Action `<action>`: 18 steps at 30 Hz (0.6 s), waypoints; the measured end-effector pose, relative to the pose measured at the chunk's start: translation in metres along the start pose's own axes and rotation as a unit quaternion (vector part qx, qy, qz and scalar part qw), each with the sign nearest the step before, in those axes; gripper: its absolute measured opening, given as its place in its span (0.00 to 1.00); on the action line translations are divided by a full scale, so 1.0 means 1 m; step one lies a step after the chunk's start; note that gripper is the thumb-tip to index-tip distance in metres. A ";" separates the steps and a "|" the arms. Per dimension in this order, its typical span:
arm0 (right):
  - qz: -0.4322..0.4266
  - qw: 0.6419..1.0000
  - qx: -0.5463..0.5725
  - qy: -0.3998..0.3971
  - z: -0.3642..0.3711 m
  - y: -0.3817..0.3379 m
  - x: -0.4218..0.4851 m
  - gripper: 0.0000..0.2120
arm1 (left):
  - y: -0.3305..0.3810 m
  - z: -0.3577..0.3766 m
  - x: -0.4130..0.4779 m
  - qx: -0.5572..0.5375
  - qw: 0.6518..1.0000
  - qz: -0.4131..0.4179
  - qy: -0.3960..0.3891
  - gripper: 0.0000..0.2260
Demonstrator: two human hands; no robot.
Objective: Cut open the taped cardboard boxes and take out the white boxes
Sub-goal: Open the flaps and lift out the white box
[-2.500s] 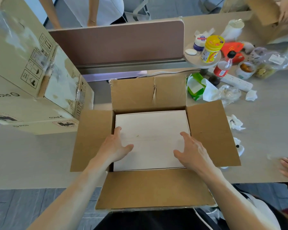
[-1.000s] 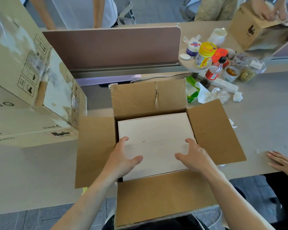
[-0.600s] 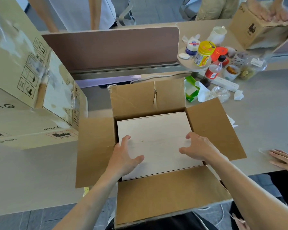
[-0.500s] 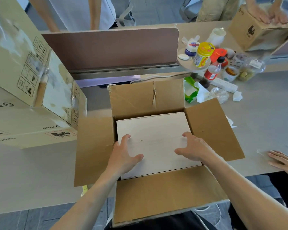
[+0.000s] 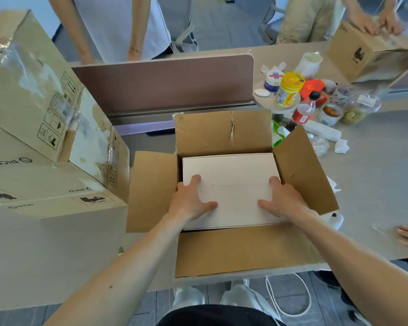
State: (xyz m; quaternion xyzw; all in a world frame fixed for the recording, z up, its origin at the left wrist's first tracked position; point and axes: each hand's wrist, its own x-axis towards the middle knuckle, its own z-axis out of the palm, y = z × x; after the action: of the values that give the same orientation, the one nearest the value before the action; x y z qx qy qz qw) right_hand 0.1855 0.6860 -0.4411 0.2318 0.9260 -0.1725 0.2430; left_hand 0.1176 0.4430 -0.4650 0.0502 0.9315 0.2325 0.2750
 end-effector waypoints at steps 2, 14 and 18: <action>-0.024 0.998 -0.065 -0.005 -0.001 -0.001 0.005 0.33 | 0.003 -0.002 0.004 0.044 0.999 -0.003 -0.006 0.42; -0.063 0.981 0.180 0.032 0.015 0.027 0.009 0.38 | 0.000 0.001 -0.002 0.079 0.996 0.001 0.038 0.48; -0.097 0.963 0.241 0.074 0.011 0.036 0.013 0.37 | 0.005 -0.006 -0.005 0.045 0.994 0.027 0.096 0.46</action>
State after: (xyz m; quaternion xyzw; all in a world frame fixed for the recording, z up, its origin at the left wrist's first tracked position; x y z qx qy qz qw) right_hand 0.1978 0.7160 -0.4643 0.2043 0.8906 -0.3956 0.0931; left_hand 0.1185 0.4438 -0.4560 0.0649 0.9614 0.2015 0.1756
